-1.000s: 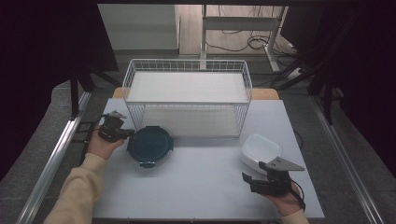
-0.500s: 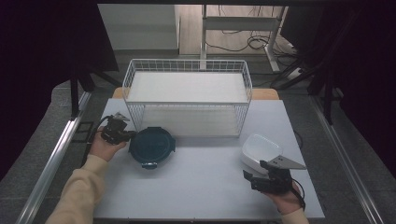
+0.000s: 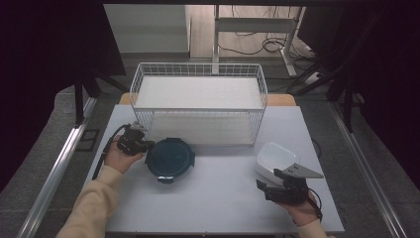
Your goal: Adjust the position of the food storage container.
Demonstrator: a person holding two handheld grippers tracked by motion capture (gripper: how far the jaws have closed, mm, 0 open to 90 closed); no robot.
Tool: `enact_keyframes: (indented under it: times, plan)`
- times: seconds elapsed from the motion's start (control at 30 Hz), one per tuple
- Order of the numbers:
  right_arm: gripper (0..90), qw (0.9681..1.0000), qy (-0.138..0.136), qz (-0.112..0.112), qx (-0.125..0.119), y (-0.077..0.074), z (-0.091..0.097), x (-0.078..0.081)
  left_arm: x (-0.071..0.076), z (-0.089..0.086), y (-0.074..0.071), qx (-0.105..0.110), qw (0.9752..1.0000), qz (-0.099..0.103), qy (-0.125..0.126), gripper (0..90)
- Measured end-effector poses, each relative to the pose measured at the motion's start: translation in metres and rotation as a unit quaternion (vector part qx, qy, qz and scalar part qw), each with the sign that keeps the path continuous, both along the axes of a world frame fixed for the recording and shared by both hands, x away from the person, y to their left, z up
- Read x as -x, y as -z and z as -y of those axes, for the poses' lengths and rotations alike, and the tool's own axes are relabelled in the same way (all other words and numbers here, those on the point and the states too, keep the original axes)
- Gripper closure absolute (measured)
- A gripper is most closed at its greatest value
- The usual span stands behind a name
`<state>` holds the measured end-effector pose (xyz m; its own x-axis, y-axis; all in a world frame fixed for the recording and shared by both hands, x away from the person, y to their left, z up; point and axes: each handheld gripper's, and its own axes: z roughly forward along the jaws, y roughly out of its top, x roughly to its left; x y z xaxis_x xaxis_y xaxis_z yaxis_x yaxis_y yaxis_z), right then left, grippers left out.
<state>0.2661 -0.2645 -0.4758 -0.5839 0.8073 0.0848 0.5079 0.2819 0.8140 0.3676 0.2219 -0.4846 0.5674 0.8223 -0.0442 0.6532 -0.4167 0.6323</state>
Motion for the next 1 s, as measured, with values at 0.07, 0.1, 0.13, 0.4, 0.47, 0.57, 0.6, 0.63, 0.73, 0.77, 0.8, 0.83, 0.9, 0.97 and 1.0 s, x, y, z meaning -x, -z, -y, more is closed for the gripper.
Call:
enact_keyframes:
  times: [0.07,0.1,0.13,0.4,0.47,0.57,0.6,0.63,0.73,0.77,0.8,0.83,0.9,0.97,1.0]
  plan:
    - [20.8,1.0000,0.000,-0.001,0.000,0.000,0.000,0.000,0.001,0.003,0.000,-0.002,1.0000,0.000,0.004,90.0]
    - [20.8,1.0000,0.000,0.000,-0.001,0.000,0.000,0.000,0.001,0.006,-0.001,-0.003,1.0000,0.000,0.009,90.0]
    - [20.8,1.0000,0.001,0.000,-0.002,-0.001,0.000,0.000,0.002,0.012,-0.001,-0.004,0.9999,0.000,0.016,90.0]
    - [20.8,1.0000,0.002,0.001,-0.002,-0.001,0.000,0.000,0.007,0.035,-0.001,0.006,0.9993,0.005,0.037,90.0]
    - [20.8,1.0000,0.004,-0.001,-0.003,-0.001,0.001,0.000,0.009,0.041,-0.002,-0.002,0.9992,0.005,0.040,90.0]
    - [20.8,1.0000,0.004,0.000,-0.003,-0.002,0.001,-0.001,0.010,0.046,-0.002,0.002,0.9992,0.005,0.040,90.0]
    - [20.8,1.0000,0.004,0.002,-0.004,-0.002,0.001,0.000,0.012,0.049,-0.002,0.001,0.9991,0.004,0.042,90.0]
    - [20.8,1.0000,0.004,0.002,-0.004,-0.002,0.001,0.000,0.012,0.049,-0.002,0.001,0.9991,0.004,0.042,90.0]
    - [20.8,1.0000,0.006,0.002,-0.005,-0.003,0.002,0.000,0.015,0.054,-0.003,0.002,0.9988,0.000,0.048,90.0]
    - [20.8,1.0000,0.006,0.002,-0.006,-0.003,0.002,0.000,0.016,0.056,-0.003,0.002,0.9988,0.000,0.050,90.0]
    - [20.7,1.0000,0.006,0.003,-0.006,-0.004,0.002,0.001,0.017,0.057,-0.003,0.003,0.9988,0.000,0.049,90.0]
    - [20.6,1.0000,0.006,0.004,-0.006,-0.004,0.002,0.001,0.018,0.059,-0.003,0.002,0.9987,-0.001,0.051,90.0]
    - [20.6,1.0000,0.007,0.004,-0.006,-0.004,0.002,0.001,0.019,0.060,-0.003,0.003,0.9987,-0.002,0.051,90.0]
    - [20.6,0.9999,0.008,0.004,-0.007,-0.004,0.003,0.001,0.021,0.064,-0.003,0.006,0.9984,-0.004,0.056,90.0]
    - [20.6,0.9999,0.008,0.004,-0.007,-0.004,0.003,0.000,0.024,0.067,-0.003,0.010,0.9981,-0.006,0.060,90.0]
